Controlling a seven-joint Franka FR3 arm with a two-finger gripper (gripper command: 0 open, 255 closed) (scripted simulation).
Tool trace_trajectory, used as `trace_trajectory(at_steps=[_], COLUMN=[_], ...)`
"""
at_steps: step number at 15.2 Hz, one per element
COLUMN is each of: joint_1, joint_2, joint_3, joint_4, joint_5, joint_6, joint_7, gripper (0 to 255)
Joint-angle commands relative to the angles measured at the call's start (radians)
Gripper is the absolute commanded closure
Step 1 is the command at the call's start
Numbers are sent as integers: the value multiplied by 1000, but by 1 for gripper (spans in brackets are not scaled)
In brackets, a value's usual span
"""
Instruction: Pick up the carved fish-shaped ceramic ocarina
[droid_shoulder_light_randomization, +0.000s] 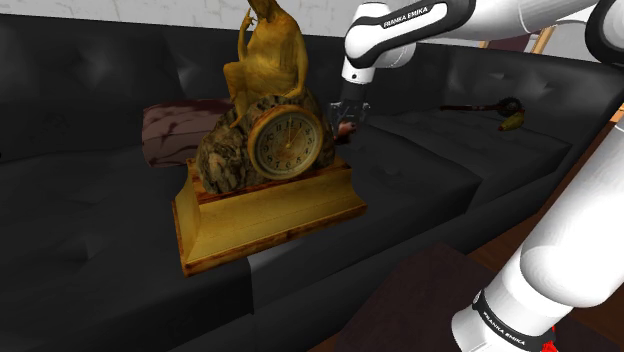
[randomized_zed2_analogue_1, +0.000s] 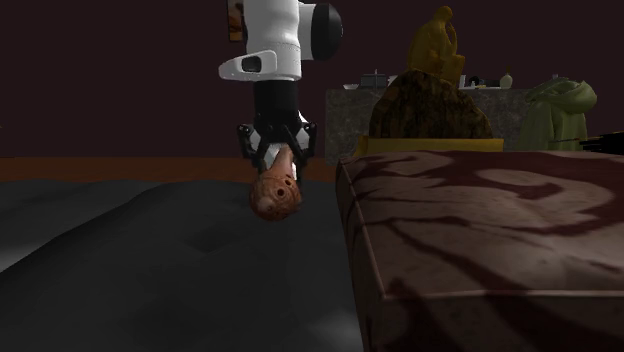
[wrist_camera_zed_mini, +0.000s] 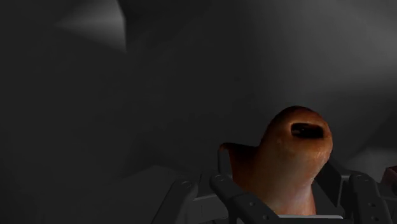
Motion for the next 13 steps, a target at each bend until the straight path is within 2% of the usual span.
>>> trace_trajectory(at_steps=[1,11,13], joint_1=[0,-1,-1], joint_2=[-5,-21,-21], joint_3=[0,-1,-1], joint_4=[19,134,135], joint_5=[0,-2,-2], joint_6=[-23,-155,-157], joint_7=[0,4,4], gripper=[255,255,255])
